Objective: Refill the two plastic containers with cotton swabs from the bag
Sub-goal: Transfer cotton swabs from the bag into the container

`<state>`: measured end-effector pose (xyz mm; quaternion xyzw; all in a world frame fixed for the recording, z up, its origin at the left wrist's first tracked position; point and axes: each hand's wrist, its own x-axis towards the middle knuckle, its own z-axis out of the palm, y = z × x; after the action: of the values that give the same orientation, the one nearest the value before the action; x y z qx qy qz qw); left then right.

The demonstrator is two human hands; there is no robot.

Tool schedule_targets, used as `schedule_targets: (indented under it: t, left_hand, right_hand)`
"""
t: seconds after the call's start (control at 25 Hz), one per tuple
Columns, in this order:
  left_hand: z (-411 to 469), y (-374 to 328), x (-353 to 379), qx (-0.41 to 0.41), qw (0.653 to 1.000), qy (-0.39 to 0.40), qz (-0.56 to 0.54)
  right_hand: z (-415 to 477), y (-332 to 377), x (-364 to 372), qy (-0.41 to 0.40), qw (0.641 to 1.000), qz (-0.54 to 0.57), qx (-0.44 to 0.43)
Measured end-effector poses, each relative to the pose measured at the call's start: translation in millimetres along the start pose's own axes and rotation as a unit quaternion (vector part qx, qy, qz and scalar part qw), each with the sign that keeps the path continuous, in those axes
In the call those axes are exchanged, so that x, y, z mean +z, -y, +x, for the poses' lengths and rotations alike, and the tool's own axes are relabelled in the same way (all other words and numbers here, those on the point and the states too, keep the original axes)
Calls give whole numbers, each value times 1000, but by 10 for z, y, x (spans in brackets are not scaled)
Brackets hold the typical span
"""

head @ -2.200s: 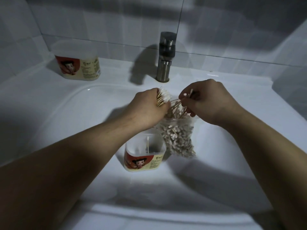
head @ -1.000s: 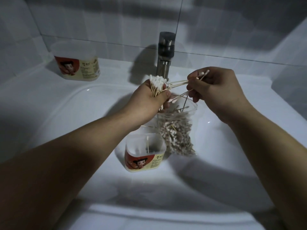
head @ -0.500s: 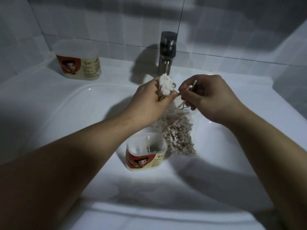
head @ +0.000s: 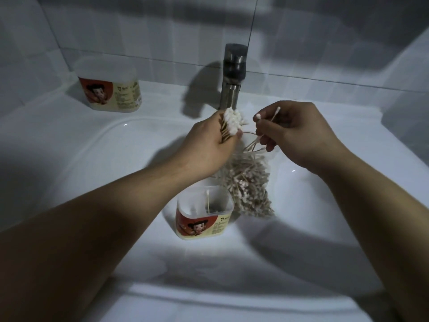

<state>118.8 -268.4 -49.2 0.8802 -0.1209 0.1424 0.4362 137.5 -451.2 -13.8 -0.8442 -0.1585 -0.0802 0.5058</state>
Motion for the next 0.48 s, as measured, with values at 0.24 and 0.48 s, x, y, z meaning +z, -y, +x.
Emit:
schedule_targets:
  t: [0.24, 0.48]
  left_hand:
    - [21, 38, 29, -7, 1000, 0, -14]
    - [4, 43, 75, 10, 995, 43, -92]
  right_hand:
    - [-13, 33, 24, 1, 997, 71, 19]
    - [-45, 81, 91, 8, 994, 109, -3]
